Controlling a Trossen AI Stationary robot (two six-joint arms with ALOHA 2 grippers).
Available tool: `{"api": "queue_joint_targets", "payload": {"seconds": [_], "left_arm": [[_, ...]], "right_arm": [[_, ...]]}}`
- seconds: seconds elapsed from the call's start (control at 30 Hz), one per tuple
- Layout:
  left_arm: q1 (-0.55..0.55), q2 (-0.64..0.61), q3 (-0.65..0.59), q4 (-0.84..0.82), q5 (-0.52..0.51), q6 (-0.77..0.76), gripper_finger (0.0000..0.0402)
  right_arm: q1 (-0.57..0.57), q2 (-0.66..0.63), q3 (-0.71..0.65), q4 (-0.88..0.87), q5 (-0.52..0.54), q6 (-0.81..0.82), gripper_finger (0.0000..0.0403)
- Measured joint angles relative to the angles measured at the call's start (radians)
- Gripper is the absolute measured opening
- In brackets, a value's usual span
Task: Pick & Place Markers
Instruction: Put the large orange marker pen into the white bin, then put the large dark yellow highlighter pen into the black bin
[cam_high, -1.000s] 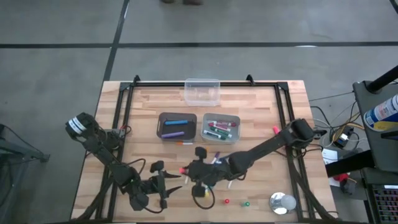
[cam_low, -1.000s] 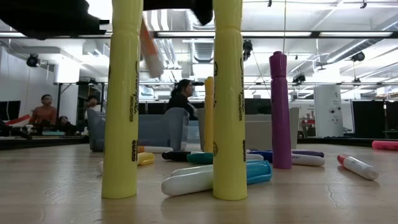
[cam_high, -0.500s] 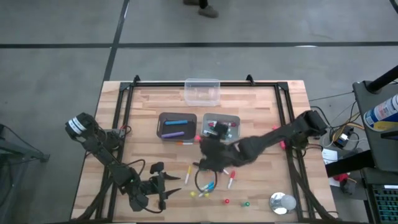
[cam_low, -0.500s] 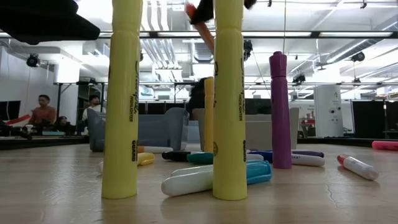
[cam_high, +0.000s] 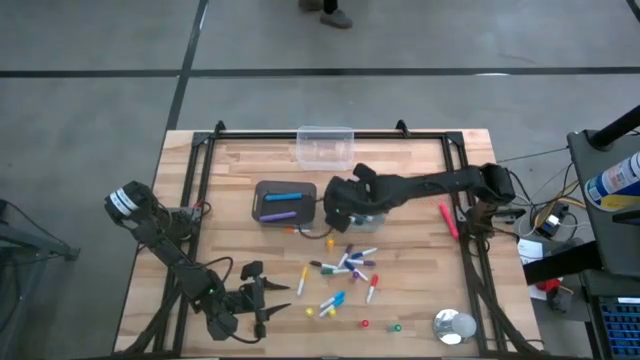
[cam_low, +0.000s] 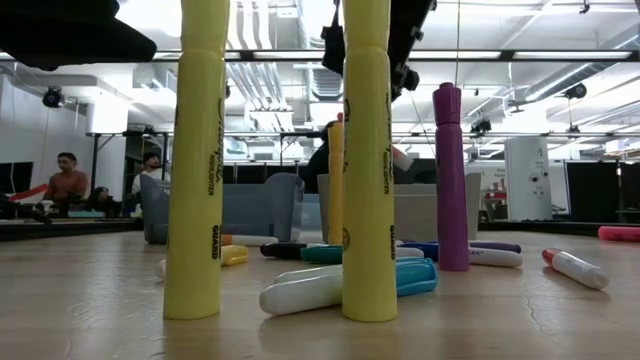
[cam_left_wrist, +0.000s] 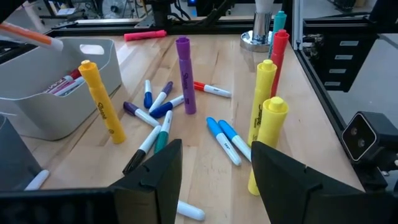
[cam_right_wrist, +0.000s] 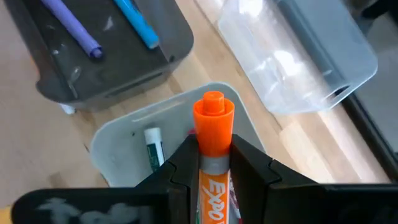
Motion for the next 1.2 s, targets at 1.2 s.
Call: {"api": "queue_joint_targets", "payload": {"seconds": [1.2], "left_arm": [[0.001, 0.0, -0.01, -0.022, 0.081, -0.083, 0.0185]], "right_arm": [[0.1, -0.023, 0.046, -0.075, -0.188, 0.124, 0.0199]]}}
